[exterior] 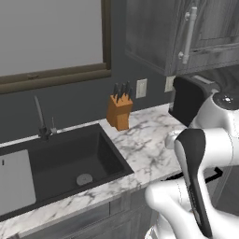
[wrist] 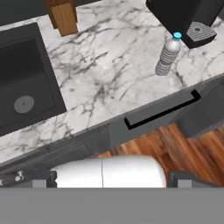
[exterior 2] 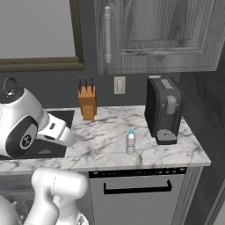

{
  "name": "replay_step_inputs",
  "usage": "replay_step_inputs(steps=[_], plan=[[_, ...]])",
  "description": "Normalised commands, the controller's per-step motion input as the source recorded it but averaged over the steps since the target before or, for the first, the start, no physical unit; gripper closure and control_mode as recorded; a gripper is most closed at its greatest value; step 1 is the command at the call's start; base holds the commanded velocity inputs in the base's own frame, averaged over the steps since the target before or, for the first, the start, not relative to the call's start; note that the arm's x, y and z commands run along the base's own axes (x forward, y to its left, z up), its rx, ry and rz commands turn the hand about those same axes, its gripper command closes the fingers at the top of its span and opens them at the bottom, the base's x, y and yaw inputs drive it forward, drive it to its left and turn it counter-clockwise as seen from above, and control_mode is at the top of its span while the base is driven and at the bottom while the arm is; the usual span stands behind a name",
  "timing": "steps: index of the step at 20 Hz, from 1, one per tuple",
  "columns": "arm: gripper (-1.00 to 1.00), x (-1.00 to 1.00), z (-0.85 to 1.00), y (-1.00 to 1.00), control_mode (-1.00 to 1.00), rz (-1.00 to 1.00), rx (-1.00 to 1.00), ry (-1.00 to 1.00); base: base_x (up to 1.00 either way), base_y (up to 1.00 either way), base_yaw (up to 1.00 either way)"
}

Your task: Take the bottled waters from the counter and place them in the freezer to freeze. Close the freezer door after placing the bottles.

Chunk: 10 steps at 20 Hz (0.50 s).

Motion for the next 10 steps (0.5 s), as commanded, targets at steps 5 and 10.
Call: replay_step_inputs(steps=[5,10], plan=[[-1.0,0.31,0.0,-0.01,-1.0,0.0,0.0,0.0,0.0,0.0,0.0],[-1.0,0.05,0.0,-0.41,-1.0,0.07,0.0,-0.15,0.0,0.0,0.0]])
